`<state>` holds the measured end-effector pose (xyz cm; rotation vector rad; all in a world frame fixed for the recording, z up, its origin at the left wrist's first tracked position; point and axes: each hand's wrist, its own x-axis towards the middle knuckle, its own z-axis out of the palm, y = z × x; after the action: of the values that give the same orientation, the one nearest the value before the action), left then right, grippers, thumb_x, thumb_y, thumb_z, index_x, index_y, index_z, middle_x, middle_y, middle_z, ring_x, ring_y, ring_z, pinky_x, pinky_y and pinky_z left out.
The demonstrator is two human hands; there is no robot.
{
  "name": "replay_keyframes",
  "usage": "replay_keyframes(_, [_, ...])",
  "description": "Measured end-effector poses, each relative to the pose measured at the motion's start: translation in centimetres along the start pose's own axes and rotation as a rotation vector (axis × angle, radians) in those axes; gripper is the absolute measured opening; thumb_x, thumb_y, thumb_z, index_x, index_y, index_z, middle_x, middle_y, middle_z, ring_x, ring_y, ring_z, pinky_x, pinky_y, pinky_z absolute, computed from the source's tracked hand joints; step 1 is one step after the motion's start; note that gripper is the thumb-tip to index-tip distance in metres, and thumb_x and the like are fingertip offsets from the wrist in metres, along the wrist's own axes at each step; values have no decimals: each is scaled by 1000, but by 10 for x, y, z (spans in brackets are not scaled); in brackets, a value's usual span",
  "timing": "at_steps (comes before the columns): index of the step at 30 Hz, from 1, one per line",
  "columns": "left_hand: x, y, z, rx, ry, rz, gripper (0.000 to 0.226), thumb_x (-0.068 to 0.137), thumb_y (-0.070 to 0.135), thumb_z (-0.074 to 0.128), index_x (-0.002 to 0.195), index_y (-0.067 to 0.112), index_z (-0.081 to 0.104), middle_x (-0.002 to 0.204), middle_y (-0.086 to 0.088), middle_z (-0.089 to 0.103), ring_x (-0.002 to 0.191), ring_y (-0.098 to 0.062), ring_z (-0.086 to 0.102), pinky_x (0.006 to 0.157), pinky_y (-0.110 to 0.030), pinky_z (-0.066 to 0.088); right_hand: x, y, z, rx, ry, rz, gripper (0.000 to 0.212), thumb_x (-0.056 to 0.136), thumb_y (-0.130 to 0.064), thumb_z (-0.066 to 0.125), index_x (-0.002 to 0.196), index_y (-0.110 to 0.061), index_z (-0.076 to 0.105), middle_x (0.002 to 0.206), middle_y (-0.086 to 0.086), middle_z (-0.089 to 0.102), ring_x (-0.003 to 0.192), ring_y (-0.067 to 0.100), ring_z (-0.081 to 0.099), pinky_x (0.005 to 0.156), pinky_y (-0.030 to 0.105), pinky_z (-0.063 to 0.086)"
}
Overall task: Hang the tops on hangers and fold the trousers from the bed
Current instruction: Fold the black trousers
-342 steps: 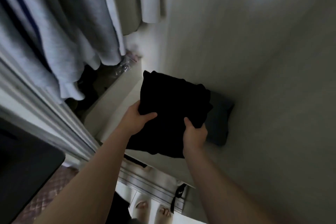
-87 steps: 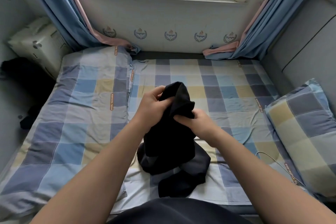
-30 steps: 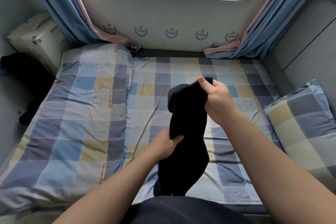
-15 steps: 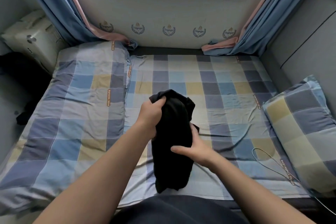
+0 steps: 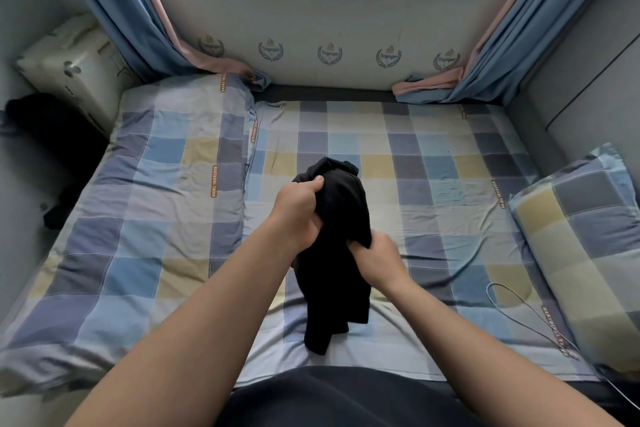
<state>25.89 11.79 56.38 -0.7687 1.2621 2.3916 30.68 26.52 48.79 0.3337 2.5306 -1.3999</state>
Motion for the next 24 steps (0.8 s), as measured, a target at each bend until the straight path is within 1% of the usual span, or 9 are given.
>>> replay_keyframes(3, [2, 7, -13, 122, -82, 53, 35, 105, 24, 52, 134, 5, 57, 127, -13, 68, 114, -27, 67, 92, -37, 56, 9, -7, -13, 187, -27, 31, 23, 91, -19, 64, 69, -13, 63, 63, -7, 60, 65, 15, 54, 60, 32, 41])
replay_keyframes(6, [1, 5, -30, 477, -175, 166, 39, 99, 33, 62, 135, 19, 60, 128, 0, 69, 115, -15, 66, 92, -31, 51, 18, -25, -28, 412, -9, 99, 13, 94, -18, 65, 92, -8, 73, 92, 6, 74, 87, 23, 70, 79, 41, 56])
replay_keyframes(8, [-2, -7, -41, 656, -259, 225, 48, 90, 41, 73, 134, 26, 61, 131, 5, 67, 117, -4, 64, 96, -26, 49, 24, -36, -37, 531, -9, 143, 21, 97, -19, 64, 109, -3, 70, 106, 15, 74, 99, 31, 71, 89, 47, 58])
replay_keyframes(11, [-4, -24, -58, 812, -349, 247, 82, 69, 59, 78, 142, 35, 52, 137, 16, 57, 123, 4, 57, 103, -21, 46, 29, -48, -46, 670, 7, 215, 30, 99, -20, 61, 121, 1, 62, 113, 19, 71, 101, 33, 71, 78, 41, 60])
replay_keyframes(13, [-4, -31, -69, 885, -413, 241, 94, 65, 55, 83, 148, 37, 43, 139, 20, 53, 123, 6, 56, 103, -18, 45, 31, -53, -52, 714, 9, 258, 31, 100, -20, 61, 120, 3, 62, 112, 20, 71, 97, 31, 72, 72, 36, 59])
replay_keyframes(15, [-2, -38, -75, 940, -451, 255, 88, 69, 39, 87, 146, 36, 45, 136, 13, 59, 121, 2, 59, 101, -18, 46, 31, -57, -58, 733, -6, 283, 32, 99, -21, 62, 118, 5, 62, 107, 20, 72, 89, 29, 73, 70, 35, 58])
replay_keyframes(18, [0, -45, -70, 837, -294, 376, 31, 89, 16, 76, 115, 27, 64, 105, -5, 69, 91, -16, 67, 82, -28, 52, 30, -63, -66, 707, -95, 326, 36, 94, -26, 69, 115, 3, 67, 103, 16, 76, 86, 27, 75, 72, 34, 60])
replay_keyframes(20, [0, -41, -59, 812, -189, 470, 6, 100, 19, 62, 97, 24, 66, 92, -6, 68, 81, -16, 62, 73, -29, 48, 24, -63, -65, 702, -186, 306, 38, 94, -29, 69, 120, -2, 65, 109, 11, 74, 94, 27, 72, 84, 37, 59])
replay_keyframes(24, [0, -27, -40, 802, -8, 410, 35, 106, 38, 48, 88, 15, 68, 81, -1, 68, 76, -16, 60, 68, -30, 47, 3, -50, -59, 492, -391, 223, 53, 84, -51, 73, 129, -31, 53, 117, -3, 69, 101, 22, 70, 83, 43, 59])
